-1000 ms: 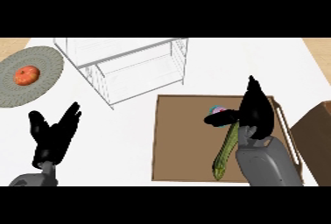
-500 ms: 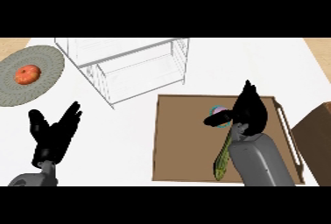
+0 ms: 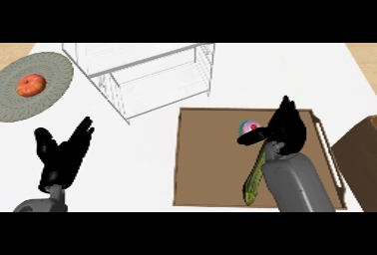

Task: Pick the cupcake from the tray and place it in the tiered shelf

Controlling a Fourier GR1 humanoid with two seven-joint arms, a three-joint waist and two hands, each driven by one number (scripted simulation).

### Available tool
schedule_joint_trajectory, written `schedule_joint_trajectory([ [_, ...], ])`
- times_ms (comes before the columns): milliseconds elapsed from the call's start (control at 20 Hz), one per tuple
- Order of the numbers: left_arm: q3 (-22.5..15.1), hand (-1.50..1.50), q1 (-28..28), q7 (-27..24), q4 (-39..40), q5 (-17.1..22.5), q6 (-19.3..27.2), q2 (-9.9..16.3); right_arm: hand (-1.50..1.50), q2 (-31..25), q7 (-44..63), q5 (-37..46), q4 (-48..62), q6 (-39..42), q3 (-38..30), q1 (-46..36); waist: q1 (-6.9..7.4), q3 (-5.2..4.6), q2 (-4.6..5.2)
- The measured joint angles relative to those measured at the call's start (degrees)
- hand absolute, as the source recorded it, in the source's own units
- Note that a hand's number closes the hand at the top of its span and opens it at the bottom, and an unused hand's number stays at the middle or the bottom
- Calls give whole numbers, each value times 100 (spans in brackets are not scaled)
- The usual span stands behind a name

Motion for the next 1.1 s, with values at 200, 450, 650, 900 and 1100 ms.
schedule_joint_trajectory([
  [200,30,0,-10,110,-61,12,-50,2,-150,3,-83,8,316,-175,-26,-168,18,-6,4],
  [450,140,0,-135,238,34,23,-107,32,150,9,-213,-140,479,-315,54,-90,5,-13,4],
  [650,134,0,-73,93,15,-35,-121,-28,150,11,-460,-545,962,-54,239,-245,32,-10,5],
  [900,182,0,-7,23,-22,-108,-168,-89,150,-11,-644,-834,1205,-287,447,-412,14,-10,-5],
  [1100,200,0,-34,114,-46,-138,-163,-143,150,3,-785,-914,1258,-506,770,-593,23,-7,2],
])
